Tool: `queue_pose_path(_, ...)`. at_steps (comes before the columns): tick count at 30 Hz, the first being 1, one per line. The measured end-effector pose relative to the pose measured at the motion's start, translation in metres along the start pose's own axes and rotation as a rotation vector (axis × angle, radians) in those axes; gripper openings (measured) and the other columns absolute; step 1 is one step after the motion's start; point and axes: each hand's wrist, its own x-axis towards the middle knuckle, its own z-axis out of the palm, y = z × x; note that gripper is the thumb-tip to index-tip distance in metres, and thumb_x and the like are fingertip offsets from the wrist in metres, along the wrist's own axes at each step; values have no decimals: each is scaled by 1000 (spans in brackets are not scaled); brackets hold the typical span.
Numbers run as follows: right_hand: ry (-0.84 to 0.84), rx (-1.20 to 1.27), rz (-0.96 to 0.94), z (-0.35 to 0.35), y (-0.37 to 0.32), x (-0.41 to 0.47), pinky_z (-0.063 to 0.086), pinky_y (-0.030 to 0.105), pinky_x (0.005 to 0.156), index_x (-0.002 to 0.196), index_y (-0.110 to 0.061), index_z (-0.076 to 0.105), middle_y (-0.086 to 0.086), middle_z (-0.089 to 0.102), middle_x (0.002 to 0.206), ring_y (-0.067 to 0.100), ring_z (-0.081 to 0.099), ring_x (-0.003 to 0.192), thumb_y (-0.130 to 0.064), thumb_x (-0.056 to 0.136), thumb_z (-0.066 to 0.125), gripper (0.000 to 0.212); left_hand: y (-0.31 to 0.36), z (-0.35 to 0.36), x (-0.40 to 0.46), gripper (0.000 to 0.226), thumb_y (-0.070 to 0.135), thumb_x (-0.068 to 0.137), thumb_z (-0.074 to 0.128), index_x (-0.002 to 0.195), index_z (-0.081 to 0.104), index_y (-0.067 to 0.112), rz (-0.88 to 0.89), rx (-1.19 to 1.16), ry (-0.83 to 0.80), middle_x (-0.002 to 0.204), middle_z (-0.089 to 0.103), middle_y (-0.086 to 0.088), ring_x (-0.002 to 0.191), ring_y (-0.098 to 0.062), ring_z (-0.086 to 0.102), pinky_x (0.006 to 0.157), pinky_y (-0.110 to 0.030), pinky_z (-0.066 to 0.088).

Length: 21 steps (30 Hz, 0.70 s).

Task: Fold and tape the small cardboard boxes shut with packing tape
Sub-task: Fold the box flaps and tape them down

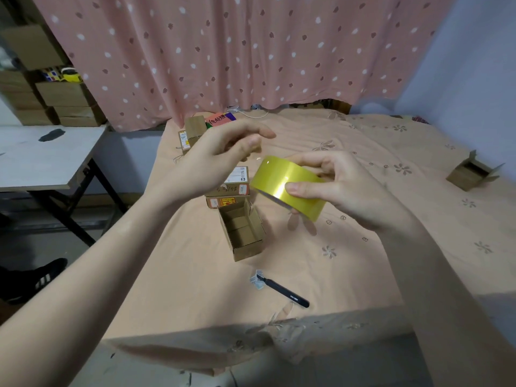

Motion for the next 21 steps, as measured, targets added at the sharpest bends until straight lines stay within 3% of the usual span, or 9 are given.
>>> queue_pose_path(3,9,-6,-22,0,0,-2,50,14,60,100,-21,70,-8,73,83,5,67,73,0,83,67,27,-5,-1,-3,31,25,103,34,105,65,27,-105,-87,92,99,64,-9,79,2,53,77,-20,47)
queue_pose_path(7,31,-2,-44,0,1,-3,50,12,62,97,-29,69,-9,74,87,6,68,73,-3,83,67,30,-13,6,-10,35,42,95,38,103,67,26,-234,-175,60,89,65,16,83,-1,57,77,-22,50)
queue_pose_path(9,36,-17,-45,1,2,-1,50,12,62,100,-27,69,-5,74,89,6,68,74,-3,84,67,29,-16,12,-13,33,44,88,44,98,66,21,-251,-224,46,94,64,10,83,0,56,75,-21,49)
queue_pose_path(12,51,-29,-42,4,3,1,51,13,62,101,-25,68,1,73,89,7,67,72,-2,84,67,28,-16,19,-15,24,41,84,52,86,63,20,-260,-299,81,98,62,-4,82,-4,54,70,-18,48)
queue_pose_path(18,94,-160,-30,10,6,3,52,19,69,112,-15,68,2,72,89,4,66,77,-5,85,67,28,-9,16,-10,18,13,99,45,81,50,15,-178,-220,111,80,57,0,76,-10,54,68,-25,49)
queue_pose_path(21,153,-202,-36,10,7,3,55,28,73,109,-16,68,2,71,88,7,66,79,-5,84,68,27,-3,18,-10,17,12,100,42,83,46,12,-140,-81,149,74,58,1,69,-10,55,67,-34,52)
